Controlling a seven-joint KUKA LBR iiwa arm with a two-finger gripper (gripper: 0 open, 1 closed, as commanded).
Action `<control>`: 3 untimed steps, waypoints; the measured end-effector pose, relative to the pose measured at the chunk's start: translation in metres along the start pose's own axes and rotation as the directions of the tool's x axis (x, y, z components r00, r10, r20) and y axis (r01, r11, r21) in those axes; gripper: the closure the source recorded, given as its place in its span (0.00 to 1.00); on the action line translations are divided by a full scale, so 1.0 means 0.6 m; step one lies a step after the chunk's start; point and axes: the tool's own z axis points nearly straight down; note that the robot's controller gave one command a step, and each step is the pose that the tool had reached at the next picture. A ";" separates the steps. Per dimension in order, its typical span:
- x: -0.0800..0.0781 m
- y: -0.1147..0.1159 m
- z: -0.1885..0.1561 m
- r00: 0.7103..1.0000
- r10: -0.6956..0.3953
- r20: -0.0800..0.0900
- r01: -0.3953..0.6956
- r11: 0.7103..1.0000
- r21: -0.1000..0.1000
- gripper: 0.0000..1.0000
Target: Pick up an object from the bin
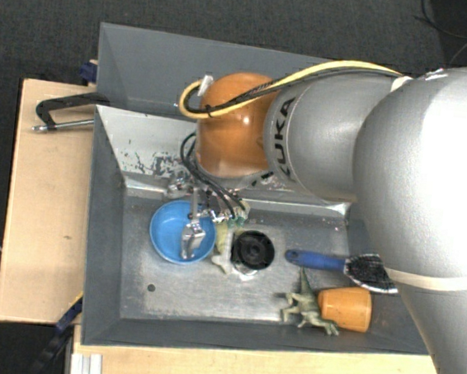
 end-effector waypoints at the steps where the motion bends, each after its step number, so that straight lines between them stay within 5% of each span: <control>1: -0.003 0.001 -0.002 1.000 0.001 0.000 -0.001 1.000 0.000 0.00; 2: -0.005 0.003 -0.005 1.000 0.003 0.001 -0.003 1.000 0.000 0.00; 3: -0.006 0.001 -0.008 1.000 0.003 -0.001 -0.003 1.000 0.001 1.00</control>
Offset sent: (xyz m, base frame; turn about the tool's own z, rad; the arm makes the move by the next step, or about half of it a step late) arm 0.0000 0.0000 0.0000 0.0000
